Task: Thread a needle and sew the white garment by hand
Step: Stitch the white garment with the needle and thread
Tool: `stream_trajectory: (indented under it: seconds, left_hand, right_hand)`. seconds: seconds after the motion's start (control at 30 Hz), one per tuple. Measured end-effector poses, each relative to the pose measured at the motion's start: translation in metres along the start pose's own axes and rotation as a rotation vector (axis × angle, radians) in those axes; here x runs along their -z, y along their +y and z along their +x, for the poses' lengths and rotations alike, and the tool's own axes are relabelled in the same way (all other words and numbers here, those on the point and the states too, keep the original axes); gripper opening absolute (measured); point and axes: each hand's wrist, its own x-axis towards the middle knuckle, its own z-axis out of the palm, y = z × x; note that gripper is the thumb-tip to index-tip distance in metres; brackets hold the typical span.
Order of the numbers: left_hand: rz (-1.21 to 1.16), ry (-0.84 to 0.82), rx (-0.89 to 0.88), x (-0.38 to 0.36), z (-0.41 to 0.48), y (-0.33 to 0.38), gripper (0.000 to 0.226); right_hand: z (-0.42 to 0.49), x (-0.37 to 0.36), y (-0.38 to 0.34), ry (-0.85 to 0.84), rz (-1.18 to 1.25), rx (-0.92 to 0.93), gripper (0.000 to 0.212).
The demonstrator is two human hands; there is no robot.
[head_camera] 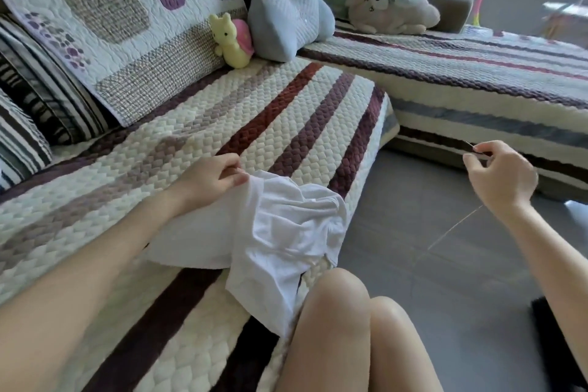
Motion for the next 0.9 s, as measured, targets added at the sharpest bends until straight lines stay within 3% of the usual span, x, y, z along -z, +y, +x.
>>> stream_trajectory:
  seconds: [0.3, 0.5, 0.6, 0.73, 0.8, 0.9]
  left_hand:
    - [-0.218, 0.21, -0.346, 0.054, -0.022, 0.214, 0.021]
    - [-0.364, 0.154, -0.449, 0.029, -0.069, 0.295, 0.027]
    - [-0.422, 0.075, -0.404, -0.01, -0.088, 0.298, 0.029]
    - [-0.469, -0.053, -0.328, -0.06, -0.105, 0.288, 0.026]
    - [-0.502, -0.111, -0.294, -0.077, -0.11, 0.282, 0.025]
    - [-0.582, -0.192, -0.243, -0.089, -0.111, 0.269, 0.024]
  right_hand:
    - [0.006, 0.122, 0.091, 0.264, -0.12, -0.006, 0.03]
    - [-0.065, 0.159, 0.085, 0.296, 0.156, 0.052, 0.022]
    - [-0.123, 0.161, 0.076, 0.167, 0.462, 0.106, 0.015]
    - [-0.197, 0.144, 0.06, -0.159, 0.748, 0.182, 0.04]
    - [-0.217, 0.132, 0.056, -0.237, 0.751, 0.188, 0.04]
    - [-0.227, 0.116, 0.052, -0.248, 0.662, 0.141, 0.021]
